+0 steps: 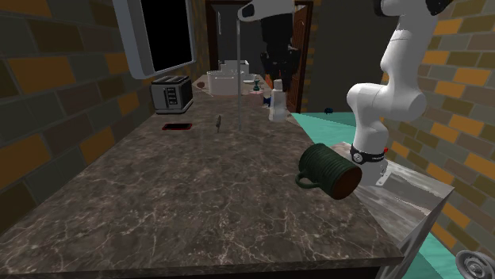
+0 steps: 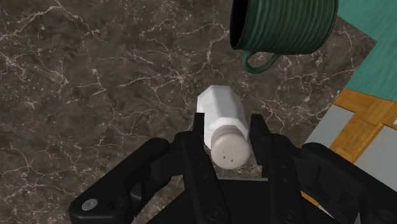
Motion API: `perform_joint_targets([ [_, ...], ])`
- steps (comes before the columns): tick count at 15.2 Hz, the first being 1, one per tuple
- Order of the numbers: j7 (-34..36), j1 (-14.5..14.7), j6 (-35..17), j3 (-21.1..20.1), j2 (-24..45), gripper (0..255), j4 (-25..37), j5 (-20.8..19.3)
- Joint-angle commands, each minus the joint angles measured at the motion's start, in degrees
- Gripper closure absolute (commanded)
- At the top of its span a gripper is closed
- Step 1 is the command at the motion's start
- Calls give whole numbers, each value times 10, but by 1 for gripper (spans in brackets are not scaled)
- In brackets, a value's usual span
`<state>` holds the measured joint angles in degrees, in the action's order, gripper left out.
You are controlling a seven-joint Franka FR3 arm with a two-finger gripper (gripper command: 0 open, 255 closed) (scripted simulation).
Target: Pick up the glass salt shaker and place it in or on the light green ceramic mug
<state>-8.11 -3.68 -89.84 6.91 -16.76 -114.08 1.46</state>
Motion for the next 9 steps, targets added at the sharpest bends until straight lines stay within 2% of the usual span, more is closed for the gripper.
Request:
perform_joint_targets([
  [1,20,6,8,-13,-35,255,-26,3],
  [9,108,35,36,-77,-157,255,-114,37],
])
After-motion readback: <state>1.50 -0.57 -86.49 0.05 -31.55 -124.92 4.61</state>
